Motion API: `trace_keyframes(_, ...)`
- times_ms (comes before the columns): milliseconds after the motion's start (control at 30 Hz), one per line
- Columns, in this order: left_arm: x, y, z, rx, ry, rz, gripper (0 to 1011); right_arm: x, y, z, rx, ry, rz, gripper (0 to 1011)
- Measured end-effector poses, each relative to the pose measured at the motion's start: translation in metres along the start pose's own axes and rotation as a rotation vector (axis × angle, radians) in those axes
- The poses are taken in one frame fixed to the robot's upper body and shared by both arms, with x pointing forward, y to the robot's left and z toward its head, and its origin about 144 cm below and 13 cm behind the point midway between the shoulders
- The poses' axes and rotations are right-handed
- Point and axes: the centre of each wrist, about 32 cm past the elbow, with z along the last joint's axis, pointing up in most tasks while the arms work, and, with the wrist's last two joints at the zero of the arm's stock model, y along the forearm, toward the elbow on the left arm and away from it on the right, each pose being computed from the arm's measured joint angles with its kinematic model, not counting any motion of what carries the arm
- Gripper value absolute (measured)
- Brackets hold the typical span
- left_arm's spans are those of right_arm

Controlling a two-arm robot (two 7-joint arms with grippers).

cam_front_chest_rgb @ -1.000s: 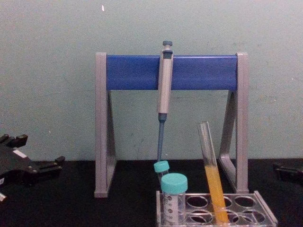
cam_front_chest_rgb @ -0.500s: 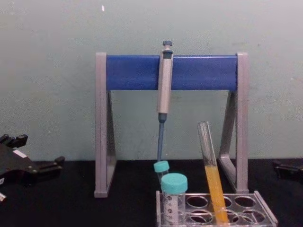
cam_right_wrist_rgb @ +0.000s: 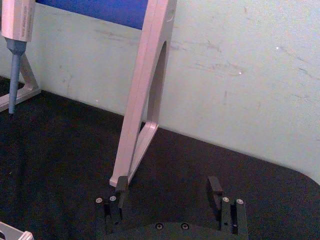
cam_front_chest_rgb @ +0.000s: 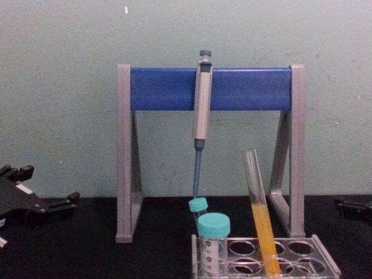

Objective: Pick up the test tube from the test tube rack, shake it, then place it back into the test tube rack.

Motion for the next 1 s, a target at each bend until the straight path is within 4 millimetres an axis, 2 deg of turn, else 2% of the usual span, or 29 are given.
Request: trace_keyframes(1000, 0.0000, 0.0000, 0.0000, 0.000, 0.000, 0.000, 1001, 0.0000, 0.0000, 0.0000, 0.000, 0.001, 0.000, 1000)
